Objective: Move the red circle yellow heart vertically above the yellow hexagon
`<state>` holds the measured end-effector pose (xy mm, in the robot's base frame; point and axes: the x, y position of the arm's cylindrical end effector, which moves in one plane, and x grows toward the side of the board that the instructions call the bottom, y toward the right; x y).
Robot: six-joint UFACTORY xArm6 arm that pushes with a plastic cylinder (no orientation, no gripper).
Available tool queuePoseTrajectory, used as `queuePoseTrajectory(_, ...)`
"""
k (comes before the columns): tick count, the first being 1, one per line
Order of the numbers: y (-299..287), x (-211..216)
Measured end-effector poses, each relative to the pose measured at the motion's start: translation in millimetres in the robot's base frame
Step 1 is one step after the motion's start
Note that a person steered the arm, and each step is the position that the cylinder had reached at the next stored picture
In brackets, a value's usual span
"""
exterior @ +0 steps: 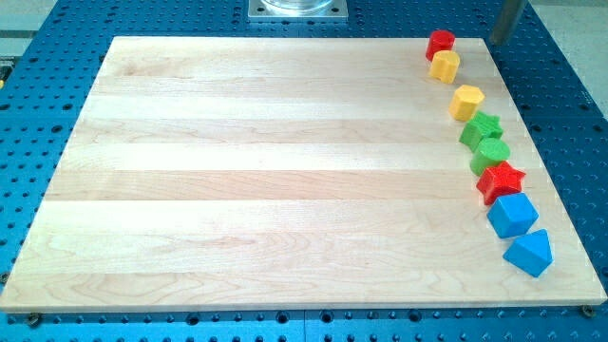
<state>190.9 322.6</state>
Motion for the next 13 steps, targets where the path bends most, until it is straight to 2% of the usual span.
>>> queuePoseTrajectory(3,-53.2,1.4)
queuePoseTrajectory(5,-160.0,7.4)
queuePoseTrajectory(6,-159.2,23.4)
queuePoseTrajectory(7,-154.8,20.6)
queuePoseTrajectory(9,-112.7,20.6)
queuePoseTrajectory(11,-139.2,42.8)
queuePoseTrajectory(13,-131.0,68.7)
